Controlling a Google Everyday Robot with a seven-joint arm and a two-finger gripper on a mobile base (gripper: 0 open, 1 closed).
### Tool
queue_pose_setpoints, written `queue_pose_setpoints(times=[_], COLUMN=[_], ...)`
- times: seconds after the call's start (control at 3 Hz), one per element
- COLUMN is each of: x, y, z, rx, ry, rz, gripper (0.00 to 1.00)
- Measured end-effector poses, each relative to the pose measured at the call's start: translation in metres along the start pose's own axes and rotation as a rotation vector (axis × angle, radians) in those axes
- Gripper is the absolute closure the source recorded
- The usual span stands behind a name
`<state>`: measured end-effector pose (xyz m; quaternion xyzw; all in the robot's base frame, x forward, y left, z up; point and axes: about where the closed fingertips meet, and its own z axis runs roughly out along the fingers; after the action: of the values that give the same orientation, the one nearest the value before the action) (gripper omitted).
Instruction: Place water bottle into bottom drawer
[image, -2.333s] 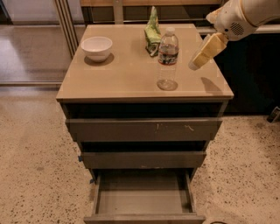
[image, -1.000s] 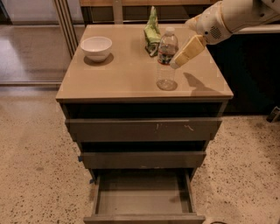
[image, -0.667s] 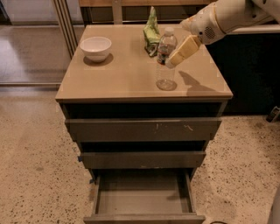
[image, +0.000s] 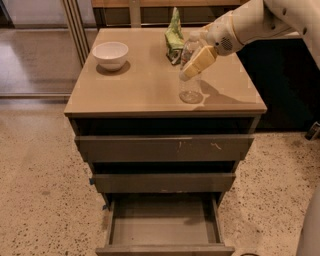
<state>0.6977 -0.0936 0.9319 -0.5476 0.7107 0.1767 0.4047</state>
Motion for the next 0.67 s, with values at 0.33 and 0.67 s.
queue_pose_setpoints(times=[0.33,0.67], x=[-0.0001,-0.0001], y=[-0.0001,-0.0001], z=[0.0017,0.0017], rx=[0.000,0.000], ry=[-0.002,-0.002], rz=[0.000,0.000], gripper=[0.15,0.38])
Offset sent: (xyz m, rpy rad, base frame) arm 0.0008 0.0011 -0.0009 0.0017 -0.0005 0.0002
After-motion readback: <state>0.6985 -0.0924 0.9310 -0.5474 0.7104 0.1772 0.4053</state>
